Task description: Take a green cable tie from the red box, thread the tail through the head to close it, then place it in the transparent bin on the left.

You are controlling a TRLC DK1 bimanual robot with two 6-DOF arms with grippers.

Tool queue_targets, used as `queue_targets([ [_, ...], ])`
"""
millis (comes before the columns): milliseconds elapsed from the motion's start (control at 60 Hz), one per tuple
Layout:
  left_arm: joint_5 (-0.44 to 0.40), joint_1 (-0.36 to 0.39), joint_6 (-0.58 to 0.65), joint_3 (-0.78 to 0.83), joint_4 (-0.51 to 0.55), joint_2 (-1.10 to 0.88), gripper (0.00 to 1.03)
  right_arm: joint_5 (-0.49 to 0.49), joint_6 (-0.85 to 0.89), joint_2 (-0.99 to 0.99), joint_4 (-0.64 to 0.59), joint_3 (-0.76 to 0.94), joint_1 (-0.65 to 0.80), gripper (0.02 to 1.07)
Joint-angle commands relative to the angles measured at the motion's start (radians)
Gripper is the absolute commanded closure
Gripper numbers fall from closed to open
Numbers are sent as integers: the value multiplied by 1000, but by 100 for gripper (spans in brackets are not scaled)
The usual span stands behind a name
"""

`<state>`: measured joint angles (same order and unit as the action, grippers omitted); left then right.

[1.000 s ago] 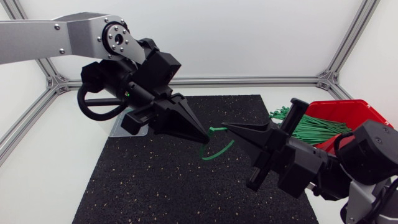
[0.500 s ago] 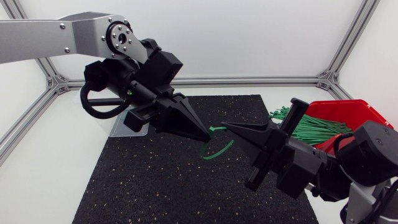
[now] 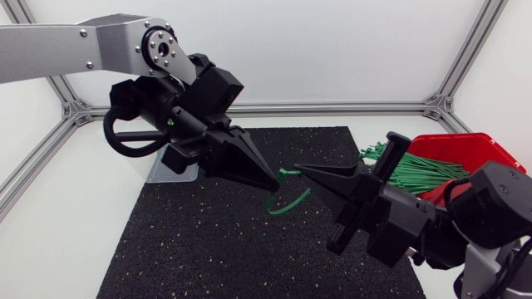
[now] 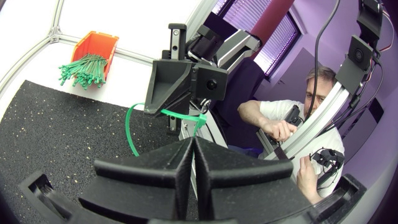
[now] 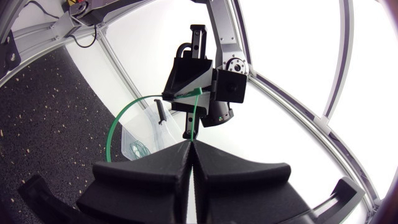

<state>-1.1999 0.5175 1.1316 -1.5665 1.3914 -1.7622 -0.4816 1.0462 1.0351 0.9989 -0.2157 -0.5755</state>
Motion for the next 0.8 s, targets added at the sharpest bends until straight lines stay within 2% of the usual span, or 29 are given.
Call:
queue_targets([
  [0,-12,-2,43,-21,29,-20,100,8,25,6,12,-27,-9,101],
  [400,-13,1,77,-23,69,-19,100,60,32,31,12,-48,-75,101],
  [783,-17,-11,117,-4,112,3,100,74,78,57,18,-67,-80,101],
])
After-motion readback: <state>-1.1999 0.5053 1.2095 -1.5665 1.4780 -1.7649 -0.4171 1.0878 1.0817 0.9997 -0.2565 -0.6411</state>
